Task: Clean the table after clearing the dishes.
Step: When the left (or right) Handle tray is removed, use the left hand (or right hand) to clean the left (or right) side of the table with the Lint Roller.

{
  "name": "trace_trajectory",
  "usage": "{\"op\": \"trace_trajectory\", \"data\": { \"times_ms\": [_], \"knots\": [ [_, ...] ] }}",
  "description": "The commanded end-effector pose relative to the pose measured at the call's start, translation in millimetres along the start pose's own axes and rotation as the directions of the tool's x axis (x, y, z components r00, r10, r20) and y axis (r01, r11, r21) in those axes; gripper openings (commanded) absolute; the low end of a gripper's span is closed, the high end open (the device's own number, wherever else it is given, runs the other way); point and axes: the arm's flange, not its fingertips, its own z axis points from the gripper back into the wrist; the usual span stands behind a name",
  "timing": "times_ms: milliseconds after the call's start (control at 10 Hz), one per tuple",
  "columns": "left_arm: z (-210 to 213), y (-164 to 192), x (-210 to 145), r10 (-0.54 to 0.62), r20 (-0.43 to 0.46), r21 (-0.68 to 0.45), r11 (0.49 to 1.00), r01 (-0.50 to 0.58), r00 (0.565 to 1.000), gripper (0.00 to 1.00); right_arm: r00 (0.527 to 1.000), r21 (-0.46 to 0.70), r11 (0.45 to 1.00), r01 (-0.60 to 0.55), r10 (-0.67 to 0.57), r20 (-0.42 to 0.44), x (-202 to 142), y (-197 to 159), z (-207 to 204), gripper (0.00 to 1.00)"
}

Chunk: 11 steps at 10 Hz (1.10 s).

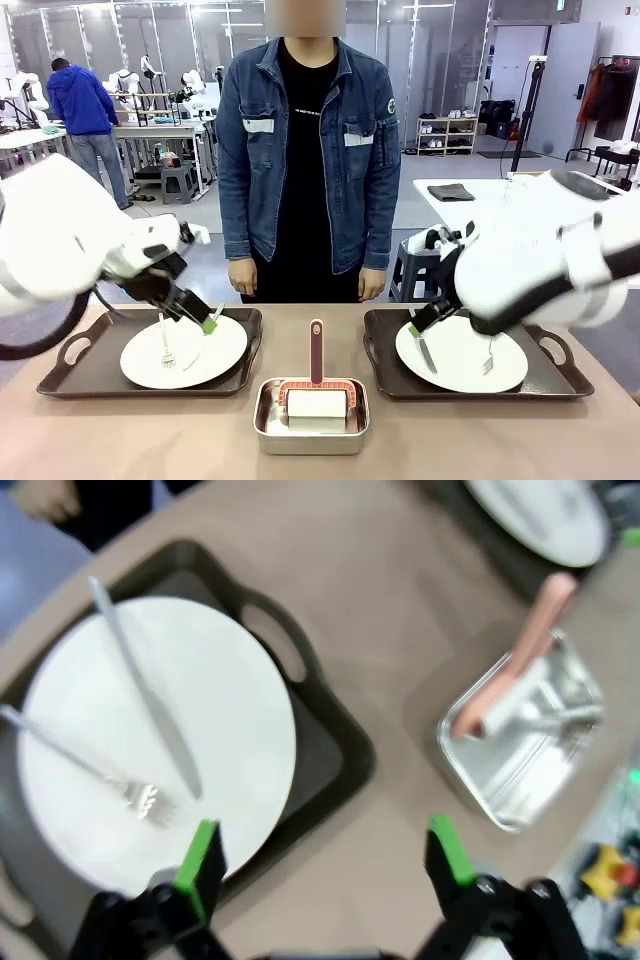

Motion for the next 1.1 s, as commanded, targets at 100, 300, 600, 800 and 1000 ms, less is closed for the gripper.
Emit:
{"op": "trace_trajectory", "data": {
  "times_ms": [100, 300, 600, 800, 1000],
  "knots": [
    [63.8, 50.8, -10.7, -0.006, 0.059, -0.377, 0.926, 0.028, 0.998, 1.00, 0.992, 0.420, 0.905, 0.066, -0.104, 0.069, 3.5, -66.4, 47.4, 1.00],
    [106.4, 86.8, -46.5, 0.112, 0.214, -0.574, 0.819, 0.032, 0.971, 1.00, 0.962, 0.609, 0.785, 0.109, -0.239, 0.135, -22.5, -105.9, 70.7, 1.00],
    [161.0, 146.3, -136.6, 0.469, 0.294, -0.657, 0.732, -0.180, 0.833, 1.00, 0.853, 0.730, 0.633, 0.258, -0.505, 0.136, -107.0, -175.1, 104.8, 1.00],
    [191.6, 184.7, -200.4, 0.619, 0.304, -0.663, 0.683, -0.306, 0.724, 1.00, 0.748, 0.724, 0.570, 0.387, -0.654, 0.115, -169.1, -221.3, 122.6, 1.00],
    [213.7, 215.0, -259.6, 0.758, 0.305, -0.683, 0.596, -0.422, 0.576, 1.00, 0.607, 0.717, 0.484, 0.501, -0.788, 0.108, -231.6, -259.7, 139.1, 1.00]
  ]
}}
